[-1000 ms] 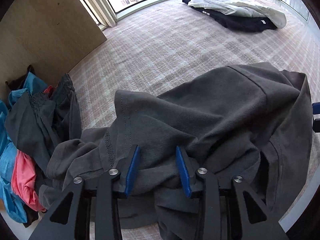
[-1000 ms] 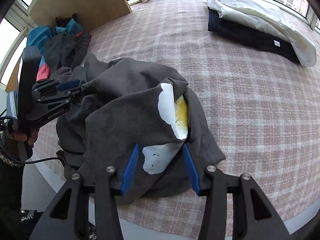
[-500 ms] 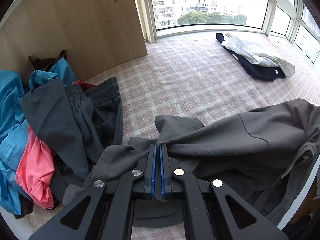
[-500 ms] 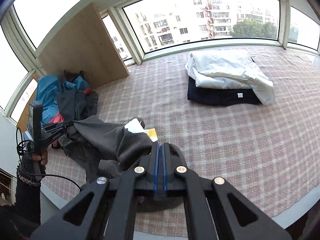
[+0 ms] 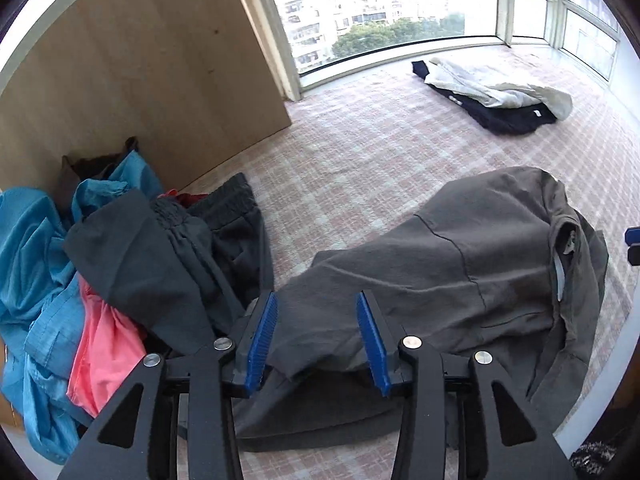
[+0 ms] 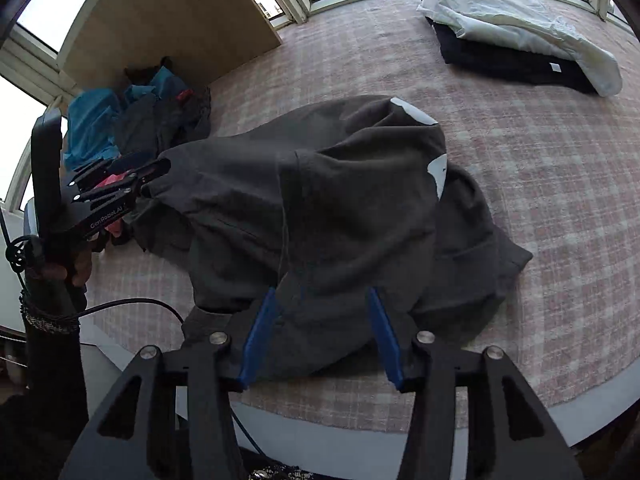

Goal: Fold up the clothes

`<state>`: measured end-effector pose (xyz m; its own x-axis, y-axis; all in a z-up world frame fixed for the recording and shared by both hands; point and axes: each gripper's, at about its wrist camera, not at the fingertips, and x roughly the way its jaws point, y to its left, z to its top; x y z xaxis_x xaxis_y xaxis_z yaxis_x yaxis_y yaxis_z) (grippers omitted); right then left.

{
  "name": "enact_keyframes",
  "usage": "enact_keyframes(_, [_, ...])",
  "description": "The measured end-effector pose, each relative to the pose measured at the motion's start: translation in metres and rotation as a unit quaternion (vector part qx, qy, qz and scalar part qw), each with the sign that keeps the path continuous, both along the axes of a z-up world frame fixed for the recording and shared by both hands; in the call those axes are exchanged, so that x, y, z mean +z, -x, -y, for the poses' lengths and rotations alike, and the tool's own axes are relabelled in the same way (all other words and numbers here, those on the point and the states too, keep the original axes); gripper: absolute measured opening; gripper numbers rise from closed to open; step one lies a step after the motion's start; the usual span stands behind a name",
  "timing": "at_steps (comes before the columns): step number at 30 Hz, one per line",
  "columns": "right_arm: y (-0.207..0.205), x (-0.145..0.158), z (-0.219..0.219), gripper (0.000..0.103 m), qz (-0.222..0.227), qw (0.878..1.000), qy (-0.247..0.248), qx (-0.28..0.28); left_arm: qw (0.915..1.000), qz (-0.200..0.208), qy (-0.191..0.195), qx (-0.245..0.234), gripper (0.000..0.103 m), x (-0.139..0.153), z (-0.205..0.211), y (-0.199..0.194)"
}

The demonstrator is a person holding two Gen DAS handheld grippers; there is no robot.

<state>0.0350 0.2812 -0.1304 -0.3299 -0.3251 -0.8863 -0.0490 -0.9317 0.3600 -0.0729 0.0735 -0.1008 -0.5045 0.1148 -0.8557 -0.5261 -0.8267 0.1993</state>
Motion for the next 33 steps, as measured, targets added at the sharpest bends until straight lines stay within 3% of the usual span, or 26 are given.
enact_keyframes(3, [0.018,-0.015,0.030,0.048,-0.001,0.997,-0.073,0.002,0.9991,-0.006,0.020,-0.037,0.041,-0.006,-0.031,-0.005])
enact_keyframes(6, [0.034,-0.031,0.030,0.047,0.009,0.996,-0.085,-0.005,0.9990,-0.007,0.014,-0.043,0.041,-0.003,-0.040,-0.006])
enact_keyframes(7, [0.035,-0.035,0.026,0.040,0.012,0.997,-0.073,-0.005,0.9990,-0.005,0.009,-0.043,0.041,-0.002,-0.039,-0.006])
enact_keyframes(9, [0.029,-0.036,0.009,0.008,0.020,0.999,-0.038,-0.017,0.9990,-0.002,0.004,-0.044,0.041,-0.003,-0.037,-0.009])
enact_keyframes(12, [0.012,-0.020,-0.024,0.008,0.007,0.999,0.013,-0.048,0.9991,0.002,0.003,-0.043,0.040,-0.008,-0.033,-0.016])
enact_keyframes(15, [-0.001,0.002,-0.041,0.008,-0.013,0.997,-0.036,-0.071,0.9990,0.007,0.002,-0.043,0.040,-0.014,-0.029,-0.024])
enact_keyframes(19, [0.000,0.007,-0.055,0.011,0.005,0.997,-0.009,-0.079,0.9989,0.020,-0.012,-0.040,0.040,-0.019,-0.027,-0.037])
enact_keyframes(27, [0.022,-0.020,-0.046,0.012,0.078,0.996,-0.030,-0.018,0.9974,0.048,-0.054,0.003,0.040,-0.031,-0.033,-0.081])
enact_keyframes(33, [0.038,-0.020,-0.029,0.024,0.093,0.995,-0.044,0.022,0.9959,0.053,-0.061,0.041,0.040,-0.032,-0.029,-0.116])
